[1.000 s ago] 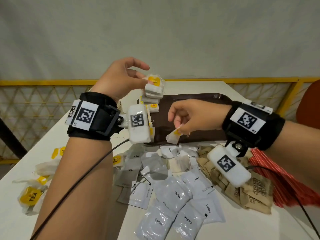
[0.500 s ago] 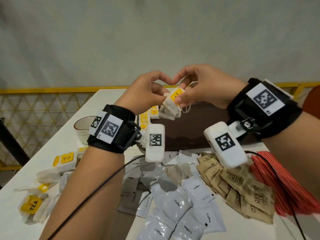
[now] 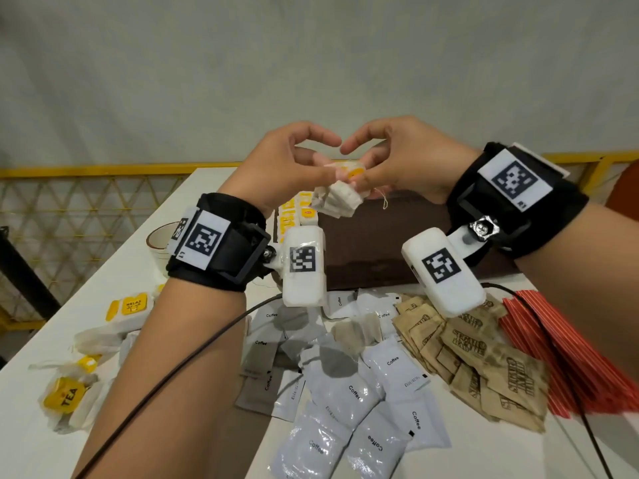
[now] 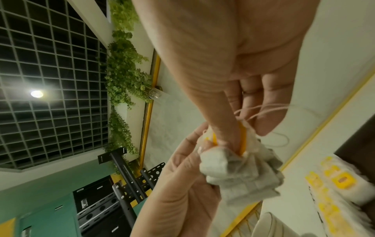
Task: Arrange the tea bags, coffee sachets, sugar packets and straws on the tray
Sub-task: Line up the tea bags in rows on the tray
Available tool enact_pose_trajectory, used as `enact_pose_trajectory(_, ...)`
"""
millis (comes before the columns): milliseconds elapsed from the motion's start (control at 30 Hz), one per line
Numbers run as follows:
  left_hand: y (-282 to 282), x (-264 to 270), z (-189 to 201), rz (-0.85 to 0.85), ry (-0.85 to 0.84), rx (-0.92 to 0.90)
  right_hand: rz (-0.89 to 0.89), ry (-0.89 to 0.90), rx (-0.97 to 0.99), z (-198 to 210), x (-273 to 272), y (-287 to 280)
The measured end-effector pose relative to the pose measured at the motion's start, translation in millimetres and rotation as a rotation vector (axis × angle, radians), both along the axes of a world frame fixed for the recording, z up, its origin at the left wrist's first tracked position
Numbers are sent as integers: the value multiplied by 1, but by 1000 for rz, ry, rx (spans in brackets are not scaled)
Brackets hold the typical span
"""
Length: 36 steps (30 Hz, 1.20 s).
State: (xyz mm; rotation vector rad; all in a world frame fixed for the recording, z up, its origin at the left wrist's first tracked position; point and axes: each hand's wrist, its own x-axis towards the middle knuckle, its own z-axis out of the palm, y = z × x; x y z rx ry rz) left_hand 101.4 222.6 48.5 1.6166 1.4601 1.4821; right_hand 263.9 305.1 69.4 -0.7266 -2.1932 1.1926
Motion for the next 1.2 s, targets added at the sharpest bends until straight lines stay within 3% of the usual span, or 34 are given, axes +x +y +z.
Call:
enact_pose_trajectory(133, -4, -13, 0, 60, 94, -60, 13, -11, -120, -21, -2, -4)
enact_pose_trajectory(233, -6, -24, 1, 132, 69, -37, 114, -318, -57, -48, 0, -18)
enact_pose_trajectory(300, -7, -27, 1, 156, 35, -23, 178, -393, 0, -62, -2, -29)
enact_pose_trajectory(433, -7, -26, 2, 158, 19, -29, 82, -105, -129, -70, -7, -30)
enact_pose_trajectory(567, -9, -29, 2, 151, -43, -14, 18, 2, -207, -67, -1, -19)
enact_pose_trajectory(667, -12, -36, 4, 148, -65, -8, 9, -89, -134, -71, 2, -16)
enact_pose_trajectory(867, -21, -47, 8, 149, -113, -18, 168, -343, -88, -81, -8, -25)
enact_pose_trajectory(1200, -32, -54, -15, 209, -145, -82, 274, -558, 330, -96, -57, -43)
